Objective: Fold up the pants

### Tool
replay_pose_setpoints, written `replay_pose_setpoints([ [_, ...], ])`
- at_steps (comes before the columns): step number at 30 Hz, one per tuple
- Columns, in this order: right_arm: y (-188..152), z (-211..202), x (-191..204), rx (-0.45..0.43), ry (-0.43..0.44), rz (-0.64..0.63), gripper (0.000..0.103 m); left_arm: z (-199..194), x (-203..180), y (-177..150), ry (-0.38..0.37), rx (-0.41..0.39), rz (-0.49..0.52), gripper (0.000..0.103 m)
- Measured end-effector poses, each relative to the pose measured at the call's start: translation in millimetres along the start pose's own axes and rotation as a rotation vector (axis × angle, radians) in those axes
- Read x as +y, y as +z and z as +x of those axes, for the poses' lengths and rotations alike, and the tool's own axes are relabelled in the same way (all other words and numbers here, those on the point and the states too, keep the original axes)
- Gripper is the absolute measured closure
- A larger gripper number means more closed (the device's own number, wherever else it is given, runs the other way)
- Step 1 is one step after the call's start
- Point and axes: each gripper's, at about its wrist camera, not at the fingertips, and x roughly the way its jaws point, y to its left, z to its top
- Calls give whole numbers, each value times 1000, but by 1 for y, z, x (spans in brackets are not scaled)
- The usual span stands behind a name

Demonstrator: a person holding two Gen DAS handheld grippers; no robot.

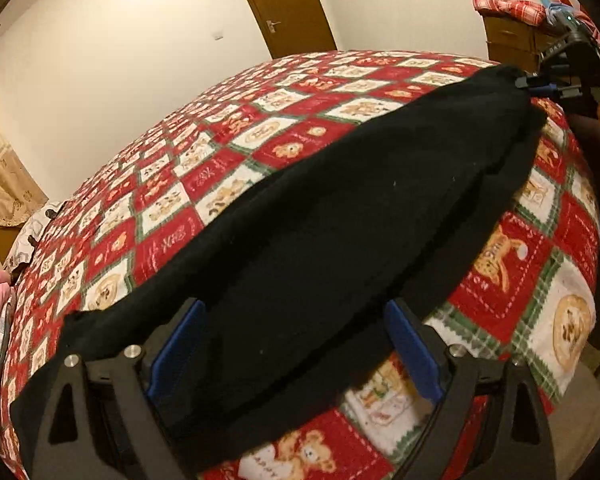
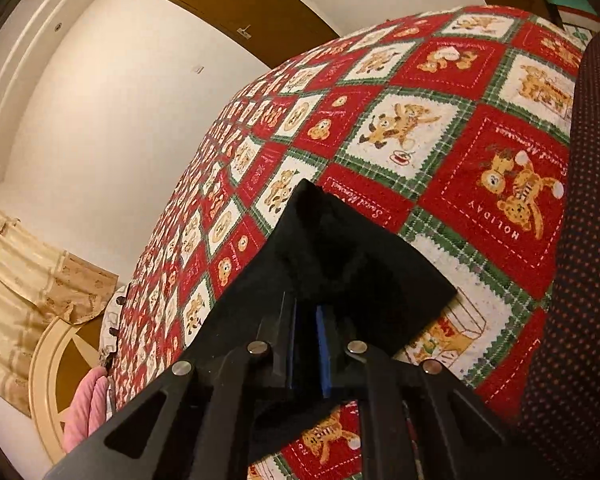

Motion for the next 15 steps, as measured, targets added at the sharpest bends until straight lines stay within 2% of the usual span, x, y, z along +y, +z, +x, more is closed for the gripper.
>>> replay_pose_setpoints([
  [2, 0, 3, -2, 9, 2, 7, 94, 1, 3, 2, -21, 12, -10, 11],
  [3, -1, 5, -3, 16, 2, 10, 94, 2, 4, 2, -39, 14, -17, 17],
  [5, -2, 8, -7, 26, 2, 23, 94, 3, 7, 2, -111, 18, -44, 34],
  [6, -2, 9, -9, 31, 4, 33, 94, 3, 8, 2, -151, 16, -58, 50],
  [7, -3, 10, -11, 34, 5, 42, 94, 2, 8, 3, -177, 10, -76, 58],
  [8, -3, 11, -12, 35, 6, 46, 94, 2, 9, 3, -172, 2, -80, 62],
  [10, -3, 11, -13, 36, 6, 46, 94, 0, 8, 5, -172, -11, -81, 83],
  [15, -2, 13, -13, 37, 8, 36, 94, 4, 10, 10, -200, -15, -123, 92],
])
